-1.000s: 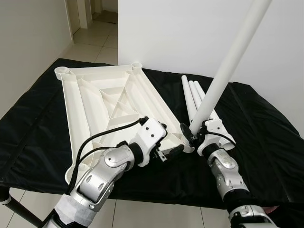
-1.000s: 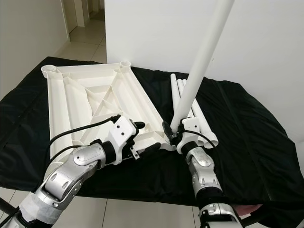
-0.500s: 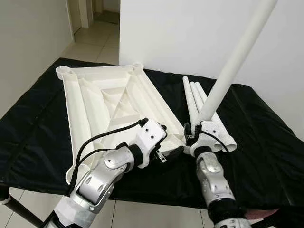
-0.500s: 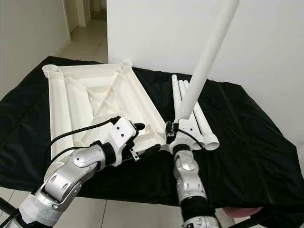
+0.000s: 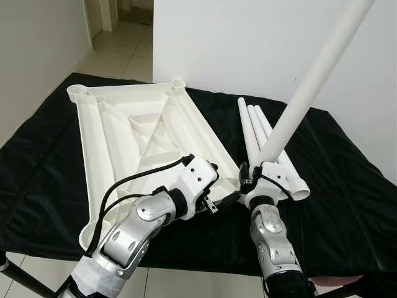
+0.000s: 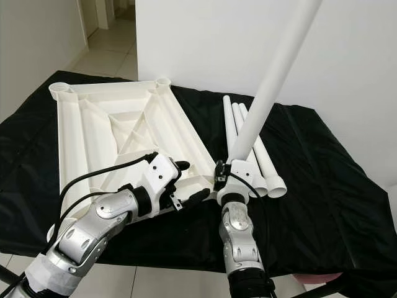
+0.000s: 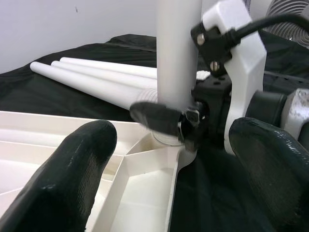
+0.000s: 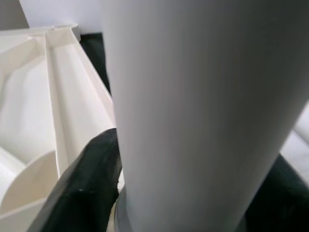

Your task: Building children table

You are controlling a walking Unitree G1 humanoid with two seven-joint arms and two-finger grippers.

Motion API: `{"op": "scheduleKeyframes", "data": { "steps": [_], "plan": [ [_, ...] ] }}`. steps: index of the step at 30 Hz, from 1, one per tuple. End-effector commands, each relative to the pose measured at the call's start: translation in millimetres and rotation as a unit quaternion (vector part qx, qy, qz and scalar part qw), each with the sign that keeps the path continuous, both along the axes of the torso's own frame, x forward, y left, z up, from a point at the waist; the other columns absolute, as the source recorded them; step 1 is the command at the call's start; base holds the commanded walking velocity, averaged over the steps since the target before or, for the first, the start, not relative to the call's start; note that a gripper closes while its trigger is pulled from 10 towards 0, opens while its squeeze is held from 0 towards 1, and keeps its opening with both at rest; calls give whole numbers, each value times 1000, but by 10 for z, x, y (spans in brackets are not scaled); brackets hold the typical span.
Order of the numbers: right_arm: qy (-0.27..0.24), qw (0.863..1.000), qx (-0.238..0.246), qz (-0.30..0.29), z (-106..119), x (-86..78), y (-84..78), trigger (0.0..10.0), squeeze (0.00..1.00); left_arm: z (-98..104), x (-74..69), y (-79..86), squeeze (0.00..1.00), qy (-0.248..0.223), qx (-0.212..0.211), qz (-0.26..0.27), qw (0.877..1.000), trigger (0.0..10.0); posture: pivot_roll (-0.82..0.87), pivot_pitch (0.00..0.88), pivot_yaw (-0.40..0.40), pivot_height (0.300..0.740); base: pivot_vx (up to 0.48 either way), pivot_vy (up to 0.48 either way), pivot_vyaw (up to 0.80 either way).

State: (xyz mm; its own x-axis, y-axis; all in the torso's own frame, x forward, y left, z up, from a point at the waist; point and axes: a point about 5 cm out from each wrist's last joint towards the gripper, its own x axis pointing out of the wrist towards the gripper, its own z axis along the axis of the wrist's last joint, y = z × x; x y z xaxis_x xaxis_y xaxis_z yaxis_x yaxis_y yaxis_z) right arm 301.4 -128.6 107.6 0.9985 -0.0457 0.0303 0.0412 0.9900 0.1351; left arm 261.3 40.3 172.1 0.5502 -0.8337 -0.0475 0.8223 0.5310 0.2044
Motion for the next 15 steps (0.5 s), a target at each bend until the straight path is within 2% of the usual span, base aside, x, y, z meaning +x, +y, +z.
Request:
{"op": "scheduleKeyframes", "data": {
  "steps": [1, 4, 9, 12, 13, 14, 15],
  "plan": [
    [15, 1000, 3, 15, -73, -28, 18, 10000, 1000, -21, -41, -44, 0, 1, 6, -28, 1000, 10000, 22, 0, -123, 740, 0, 0, 0],
    [1, 999, -11, 37, -32, -28, -117, 10000, 1000, -17, -34, -43, 0, -2, 6, -28, 1000, 10000, 22, 0, -127, 740, 0, 0, 0],
    [-17, 998, -20, 60, -9, -45, -204, 10000, 1000, -19, -35, -50, 0, -1, 5, -27, 1000, 10000, 22, 0, -131, 740, 0, 0, 0],
    [-17, 998, -20, 60, -9, -45, -204, 10000, 1000, -19, -35, -50, 0, -1, 5, -27, 1000, 10000, 22, 0, -131, 740, 0, 0, 0],
    [-18, 994, -29, 100, -12, -47, -266, 10000, 945, -30, -43, -53, 0, -1, 6, -28, 1000, 10000, 25, 0, -130, 740, 0, 0, 0],
    [-22, 991, -38, 127, -1, -48, -292, 10000, 0, -33, -49, -51, 0, 0, 6, -29, 1000, 10000, 25, 0, -130, 740, 0, 0, 0],
    [-24, 988, -42, 148, 4, -46, -312, 10000, 0, -37, -49, -48, 0, 0, 7, -29, 1000, 10000, 26, 0, -129, 740, 0, 0, 0]
  ]
}}
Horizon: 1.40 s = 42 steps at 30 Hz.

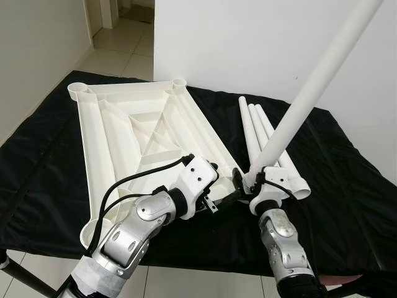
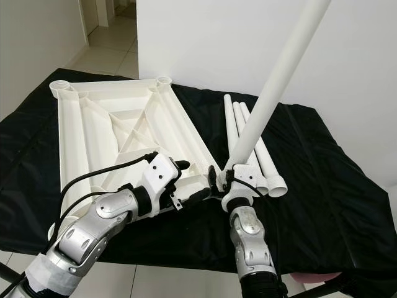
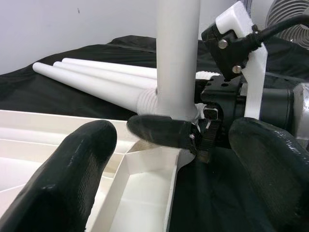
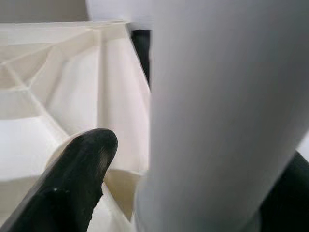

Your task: Building children table

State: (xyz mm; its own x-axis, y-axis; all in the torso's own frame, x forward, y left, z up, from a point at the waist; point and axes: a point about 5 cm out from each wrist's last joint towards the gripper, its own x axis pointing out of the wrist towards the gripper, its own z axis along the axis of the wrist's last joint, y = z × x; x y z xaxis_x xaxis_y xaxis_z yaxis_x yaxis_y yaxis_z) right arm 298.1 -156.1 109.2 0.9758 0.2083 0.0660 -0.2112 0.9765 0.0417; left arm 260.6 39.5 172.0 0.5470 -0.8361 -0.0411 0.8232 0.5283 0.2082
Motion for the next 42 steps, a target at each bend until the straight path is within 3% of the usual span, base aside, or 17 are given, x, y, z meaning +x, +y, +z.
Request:
{"op": "scheduleKeyframes", "data": {
  "steps": [1, 7, 15, 20, 21, 23, 24, 39, 40, 42],
  "plan": [
    [-1, 1000, 3, 23, -12, -13, -37, 10000, 0, -36, -42, -41, 0, 3, 9, -27, 1000, 10000, 26, 0, -129, 740, 0, 0, 0],
    [-16, 996, -19, 82, 45, 57, -141, 10000, 0, -27, -31, -21, 0, 1, 12, -27, 1000, 10000, 30, 0, -124, 740, 0, 0, 0],
    [-11, 985, -62, 158, 17, 169, -94, 10000, 0, -27, -43, -13, 0, 2, 15, -29, 999, 10000, 40, 0, -111, 740, 0, 0, 0],
    [-4, 983, -60, 175, 4, 194, -83, 10000, 0, -27, -45, -13, 0, 1, 17, -31, 999, 10000, 42, 0, -108, 740, 0, 0, 0],
    [1, 980, -72, 186, -10, 227, -90, 3765, 0, -35, -46, -14, 0, 3, 19, -33, 999, 10000, 44, 0, -108, 740, 0, 0, 0],
    [4, 979, -78, 188, -18, 243, -97, 3765, 0, -40, -46, -15, 0, 3, 20, -34, 999, 10000, 44, 0, -108, 740, 0, 0, 0],
    [9, 978, -81, 194, -35, 254, -110, 0, 0, -40, -45, -17, 0, 3, 21, -34, 999, 10000, 46, 0, -112, 740, 0, 0, 0],
    [28, 979, -70, 187, -137, 261, -217, 0, 0, -31, -24, -23, 0, 3, 18, -28, 999, 10000, 39, 0, -119, 740, 0, 0, 0],
    [29, 982, -60, 179, -139, 267, -225, 10000, 0, -25, -18, -25, 0, 2, 17, -27, 999, 10000, 37, 0, -119, 740, 0, 0, 0],
    [29, 984, -54, 169, -140, 269, -228, 10000, 0, -19, -12, -27, 0, 2, 14, -27, 1000, 10000, 32, 0, -119, 740, 0, 0, 0]
  ]
}}
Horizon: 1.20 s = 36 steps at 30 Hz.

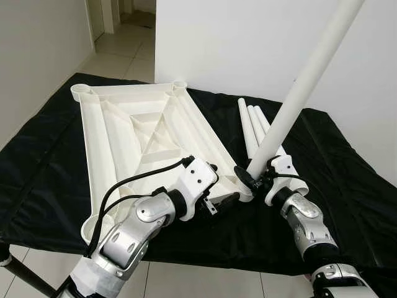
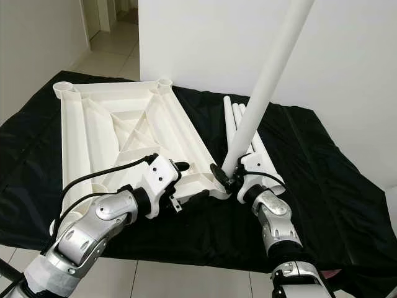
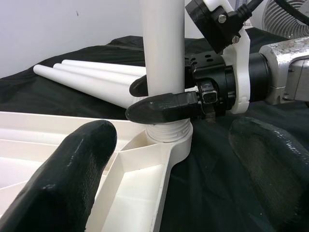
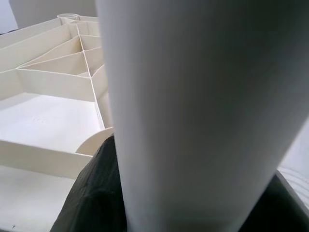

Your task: Building children table

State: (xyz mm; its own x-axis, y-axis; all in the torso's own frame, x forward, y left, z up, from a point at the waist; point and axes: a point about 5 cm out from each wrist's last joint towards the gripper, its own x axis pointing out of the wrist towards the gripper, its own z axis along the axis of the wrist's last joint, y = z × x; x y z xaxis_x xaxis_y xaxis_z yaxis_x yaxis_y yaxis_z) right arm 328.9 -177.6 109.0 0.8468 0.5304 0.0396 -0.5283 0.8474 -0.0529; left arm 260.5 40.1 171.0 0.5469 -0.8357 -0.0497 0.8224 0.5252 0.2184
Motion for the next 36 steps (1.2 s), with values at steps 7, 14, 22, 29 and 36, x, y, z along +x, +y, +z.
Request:
{"op": "scheduleKeyframes", "data": {
  "steps": [7, 14, 22, 29, 36],
  "plan": [
    [48, 995, -3, -82, -177, -21, -34, 10000, 0, 5, -4, -50, 0, 4, 4, -25, 1000, 10000, 24, 0, -116, 740, 0, 0, 0],
    [49, 988, 4, -144, -170, -31, 53, 10000, 0, 6, 2, -46, 0, 5, 2, -23, 1000, 10000, 14, 0, -113, 740, 0, 0, 0],
    [74, 965, 37, -251, -235, -106, 193, 10000, 0, 13, 4, -48, 0, 6, -2, -21, 1000, 10000, 14, 0, -111, 740, 0, 0, 0],
    [84, 935, 57, -340, -244, -204, 362, 10000, 0, 11, 1, -55, 0, 7, -2, -22, 1000, 10000, 12, 0, -111, 740, 0, 0, 0],
    [67, 943, 76, -316, -162, -211, 426, 10000, 102, 6, 2, -49, 0, 8, -2, -18, 1000, 10000, 21, 0, -118, 740, 0, 0, 0]
  ]
}}
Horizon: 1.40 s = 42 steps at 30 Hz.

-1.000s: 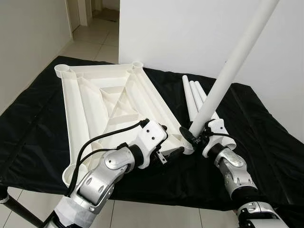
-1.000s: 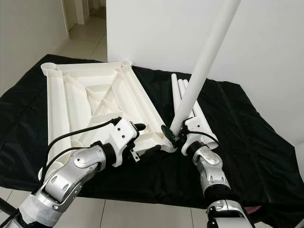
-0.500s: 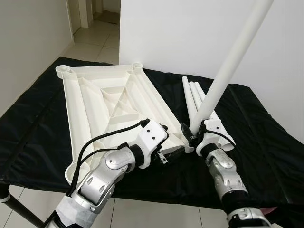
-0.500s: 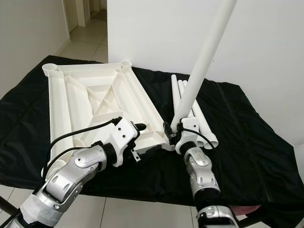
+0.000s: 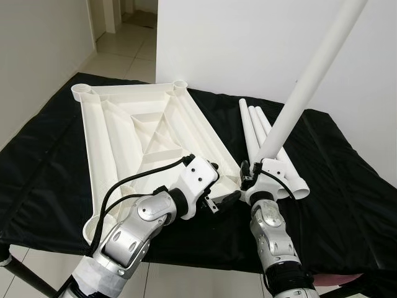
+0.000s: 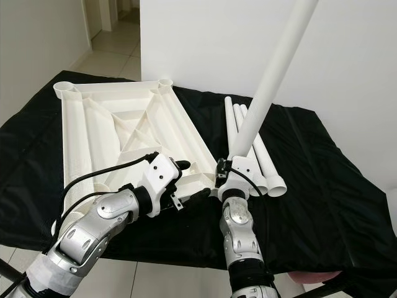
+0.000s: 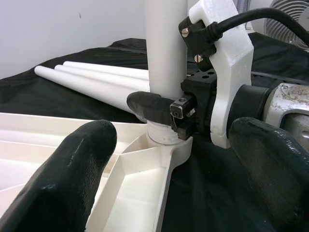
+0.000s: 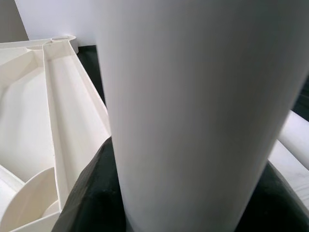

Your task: Building children table

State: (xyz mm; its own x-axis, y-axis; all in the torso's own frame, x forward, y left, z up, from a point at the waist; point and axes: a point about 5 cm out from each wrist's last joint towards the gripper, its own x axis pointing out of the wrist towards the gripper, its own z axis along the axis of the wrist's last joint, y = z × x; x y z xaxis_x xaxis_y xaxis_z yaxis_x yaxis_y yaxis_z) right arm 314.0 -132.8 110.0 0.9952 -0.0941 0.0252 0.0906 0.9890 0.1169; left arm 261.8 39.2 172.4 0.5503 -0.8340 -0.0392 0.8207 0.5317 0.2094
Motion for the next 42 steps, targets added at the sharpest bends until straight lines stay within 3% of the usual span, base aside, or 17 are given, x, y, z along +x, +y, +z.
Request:
{"op": "scheduleKeyframes", "data": {
  "steps": [1, 2, 3, 4, 11, 15, 20, 21, 22, 26, 27, 32, 34, 39, 40, 42],
  "plan": [
    [39, 999, 8, 5, -173, -61, -22, 10000, 102, -8, -12, -40, 0, 7, 5, -21, 1000, 10000, 21, 0, -118, 740, 0, 0, 0],
    [37, 999, 9, 8, -162, -58, -25, 10000, 102, -7, -13, -40, 0, 7, 4, -21, 1000, 10000, 21, 0, -118, 740, 0, 0, 0],
    [33, 999, 4, 8, -147, -53, -37, 10000, 635, -6, -12, -39, 0, 7, 5, -20, 1000, 10000, 22, 0, -119, 740, 0, 0, 0],
    [31, 999, -2, 7, -117, -54, -47, 10000, 1000, -5, -10, -36, 0, 6, 5, -19, 1000, 10000, 22, 0, -119, 740, 0, 0, 0],
    [29, 999, 2, 22, -93, -48, -74, 10000, 1000, -4, -13, -32, 0, 7, 5, -19, 1000, 10000, 22, 0, -119, 740, 0, 0, 0],
    [14, 998, 21, 60, -44, -37, -84, 10000, 1000, -25, -28, -37, 0, 10, 5, -18, 1000, 10000, 21, 0, -121, 740, 0, 0, 0],
    [4, 995, 8, 103, 28, -16, -120, 10000, 1000, -25, -35, -31, 0, 10, 5, -17, 1000, 10000, 27, 0, -121, 740, 0, 0, 0],
    [-3, 992, 4, 125, 67, -4, -133, 10000, 141, -24, -33, -24, 0, 10, 6, -17, 1000, 10000, 27, 0, -120, 740, 0, 0, 0],
    [-5, 991, 4, 135, 83, 1, -138, 10000, 0, -23, -31, -22, 0, 10, 6, -17, 1000, 10000, 27, 0, -120, 740, 0, 0, 0],
    [-13, 985, -17, 172, 124, 32, -180, 10000, 0, -21, -31, -18, 0, 10, 7, -17, 1000, 10000, 26, 0, -114, 740, 0, 0, 0],
    [-17, 976, -47, 213, 142, 67, -230, 10000, 0, -17, -24, -19, 0, 9, 9, -19, 1000, 10000, 24, 0, -110, 740, 0, 0, 0],
    [-6, 957, -88, 277, 94, 112, -299, 10000, 0, -7, -12, -24, 0, 7, 9, -20, 1000, 10000, 24, 0, -110, 740, 0, 0, 0],
    [-6, 957, -88, 277, 94, 112, -299, 10000, 0, -7, -12, -24, 0, 7, 9, -20, 1000, 10000, 24, 0, -110, 740, 0, 0, 0],
    [15, 941, -119, 317, 11, 153, -328, 9882, 0, 3, 1, -30, 0, 5, 9, -20, 1000, 10000, 24, 0, -109, 740, 0, 0, 0],
    [25, 937, -121, 326, -25, 164, -338, 0, 0, 8, 8, -26, 0, 4, 9, -19, 1000, 10000, 31, 0, -110, 740, 0, 0, 0],
    [35, 934, -119, 334, -56, 168, -345, 0, 0, 12, 13, -21, 0, 3, 9, -18, 1000, 10000, 31, 0, -110, 740, 0, 0, 0]
  ]
}}
